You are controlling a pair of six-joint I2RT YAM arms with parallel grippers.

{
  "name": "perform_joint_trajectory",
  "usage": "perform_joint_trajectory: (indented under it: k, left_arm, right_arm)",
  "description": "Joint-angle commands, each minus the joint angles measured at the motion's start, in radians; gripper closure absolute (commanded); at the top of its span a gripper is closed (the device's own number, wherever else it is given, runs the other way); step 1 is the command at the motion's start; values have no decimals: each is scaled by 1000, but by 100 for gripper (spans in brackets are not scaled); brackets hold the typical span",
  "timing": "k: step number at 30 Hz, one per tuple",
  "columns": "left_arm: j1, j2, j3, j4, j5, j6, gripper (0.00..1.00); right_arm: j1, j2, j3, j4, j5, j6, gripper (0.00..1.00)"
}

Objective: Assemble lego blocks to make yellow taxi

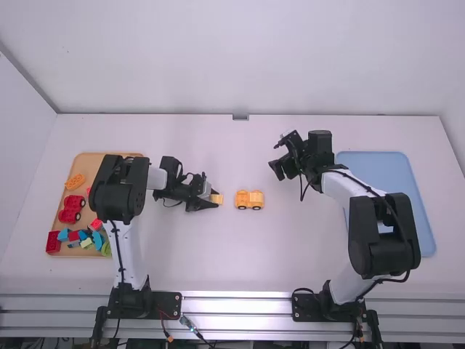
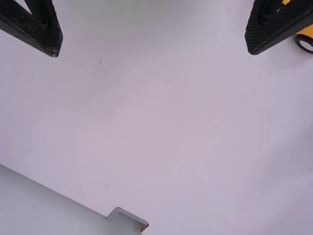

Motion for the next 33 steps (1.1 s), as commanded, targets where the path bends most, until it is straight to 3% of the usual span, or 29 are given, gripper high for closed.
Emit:
perform_joint_trajectory:
  k: [1, 6, 10, 17, 22, 24, 28, 33]
  left_arm:
    - [-3, 24, -8, -3, -39, 4, 63]
    - [-3, 21, -7, 14, -38, 3, 97]
    - [-3, 8, -6, -5, -38, 3, 97]
    - [-16, -50, -6, 20, -48, -104, 97]
    - [-40, -92, -6, 16, -40, -106, 98]
    - [-50, -114, -6, 17, -17, -108, 98]
    - [-54, -141, -6, 48, -4, -180, 98]
    - [-73, -141, -6, 115, 26, -322, 98]
  right_arm:
    - [0, 0, 4, 3, -9, 1, 1]
    - [0, -1, 4, -19, -40, -21, 1]
    - [0, 0, 3, -78, -220, -216, 1]
    - [-71, 2, -56, -182, -604, -556, 1]
    - [-74, 72, -161, -11, -685, -529, 1]
    - [-44, 159, -181, 104, -703, -495, 1]
    - [-5, 291, -178, 213, -771, -548, 1]
    - [15, 360, -145, 249, -765, -562, 1]
